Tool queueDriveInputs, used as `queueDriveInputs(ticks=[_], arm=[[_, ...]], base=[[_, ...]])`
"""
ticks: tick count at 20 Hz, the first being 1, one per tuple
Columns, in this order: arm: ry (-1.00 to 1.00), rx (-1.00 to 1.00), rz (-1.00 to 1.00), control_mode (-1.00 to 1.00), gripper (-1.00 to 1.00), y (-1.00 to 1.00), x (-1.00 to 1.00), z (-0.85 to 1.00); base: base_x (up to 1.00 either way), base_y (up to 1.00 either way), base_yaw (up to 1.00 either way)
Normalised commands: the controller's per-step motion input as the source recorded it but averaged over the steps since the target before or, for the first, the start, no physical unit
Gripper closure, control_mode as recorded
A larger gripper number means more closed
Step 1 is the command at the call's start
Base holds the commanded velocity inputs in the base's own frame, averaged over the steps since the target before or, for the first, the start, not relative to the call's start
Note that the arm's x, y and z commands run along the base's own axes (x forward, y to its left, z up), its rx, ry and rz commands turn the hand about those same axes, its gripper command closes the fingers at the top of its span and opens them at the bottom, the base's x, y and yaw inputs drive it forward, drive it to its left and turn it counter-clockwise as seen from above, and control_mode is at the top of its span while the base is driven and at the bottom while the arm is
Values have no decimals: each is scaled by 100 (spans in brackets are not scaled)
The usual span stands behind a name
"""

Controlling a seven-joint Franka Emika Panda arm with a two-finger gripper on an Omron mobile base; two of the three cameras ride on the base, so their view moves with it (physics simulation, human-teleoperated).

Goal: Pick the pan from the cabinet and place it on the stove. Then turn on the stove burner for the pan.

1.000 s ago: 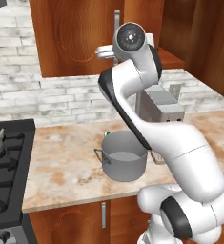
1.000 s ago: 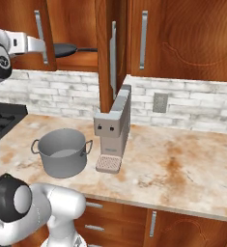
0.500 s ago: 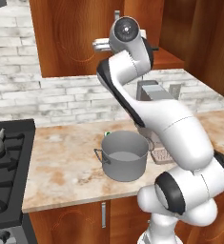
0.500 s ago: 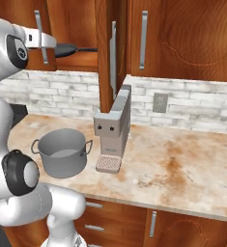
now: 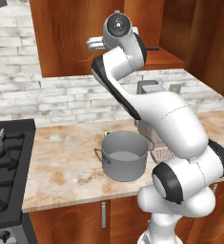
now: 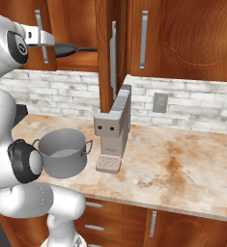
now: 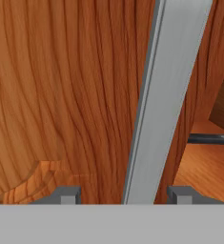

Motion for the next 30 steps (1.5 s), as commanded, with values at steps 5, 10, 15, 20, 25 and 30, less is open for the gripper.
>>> queueDriveInputs(ticks=[5, 10, 15, 20, 25, 30], arm=[[0, 1, 2, -100, 100, 2, 51, 0], [-4, 2, 4, -100, 100, 0, 17, 0], [-9, 0, 1, -100, 100, 0, 0, 0], [-1, 0, 0, -100, 100, -4, 1, 5], [1, 0, 0, -100, 100, -17, 2, 7], [4, 0, 0, -100, 100, -1, -7, 4]], base=[[0, 0, 0], [0, 0, 0], [0, 0, 0], [0, 0, 0], [0, 0, 0], [0, 0, 0]])
